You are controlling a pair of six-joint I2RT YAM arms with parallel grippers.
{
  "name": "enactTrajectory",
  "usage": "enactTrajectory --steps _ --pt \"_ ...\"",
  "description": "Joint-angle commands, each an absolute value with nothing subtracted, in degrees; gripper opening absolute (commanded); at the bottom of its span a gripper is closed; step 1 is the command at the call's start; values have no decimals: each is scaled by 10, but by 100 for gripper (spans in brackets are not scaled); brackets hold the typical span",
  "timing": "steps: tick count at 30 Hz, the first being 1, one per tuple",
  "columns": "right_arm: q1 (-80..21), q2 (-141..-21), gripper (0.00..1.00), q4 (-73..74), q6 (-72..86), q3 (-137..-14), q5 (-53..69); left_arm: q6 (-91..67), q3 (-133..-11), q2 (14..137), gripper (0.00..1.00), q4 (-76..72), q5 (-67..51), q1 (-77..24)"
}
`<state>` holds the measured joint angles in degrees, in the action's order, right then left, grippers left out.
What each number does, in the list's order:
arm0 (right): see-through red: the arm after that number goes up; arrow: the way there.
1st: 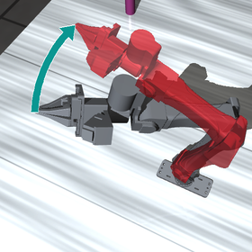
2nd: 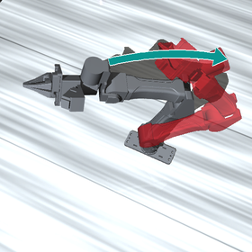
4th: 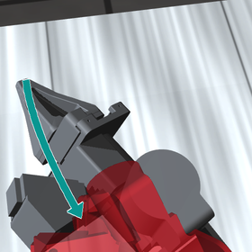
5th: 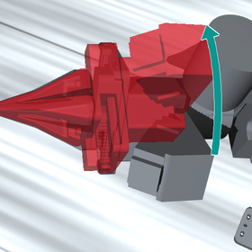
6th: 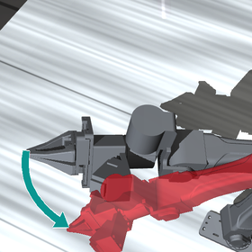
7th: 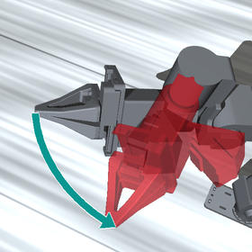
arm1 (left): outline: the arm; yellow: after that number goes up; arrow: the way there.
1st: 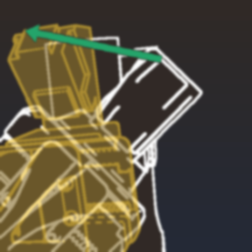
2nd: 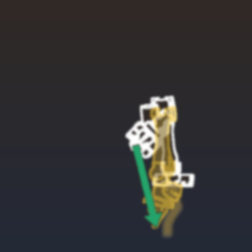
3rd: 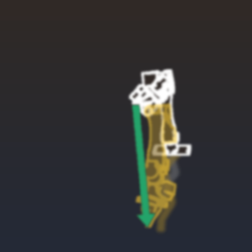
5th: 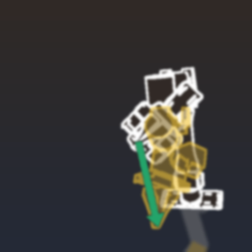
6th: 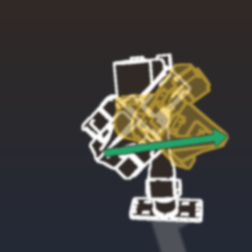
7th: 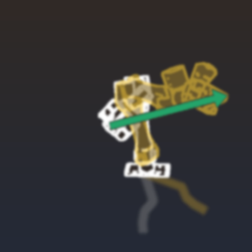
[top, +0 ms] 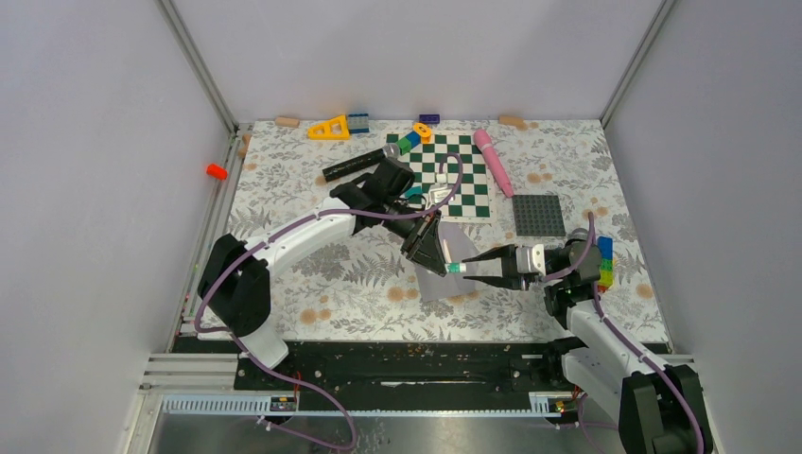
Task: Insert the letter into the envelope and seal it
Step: Unscrew the solid glue.
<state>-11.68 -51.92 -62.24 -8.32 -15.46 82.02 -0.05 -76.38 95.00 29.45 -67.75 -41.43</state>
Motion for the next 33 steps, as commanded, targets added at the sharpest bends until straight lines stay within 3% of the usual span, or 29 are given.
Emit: enactTrajectory --steps 1,9,19,26,30,33 --pt "-128 -523 40 -646 -84 -154 824 2 -786 951 0 277 -685 -413" --pt "-134 -530 16 -613 -66 -164 824 37 -807 941 0 319 -646 -413" --pt "-134 -601 16 -453 159 -253 807 110 -813 871 0 339 -431 -436" --pt "-134 -723 15 -771 592 -270 778 134 -797 846 0 323 -333 -472" --pt "-134 -793 19 -830 749 -309 769 136 -787 836 0 311 -288 -482" --pt "-134 -803 25 -838 769 -320 770 137 -778 828 0 305 -278 -483"
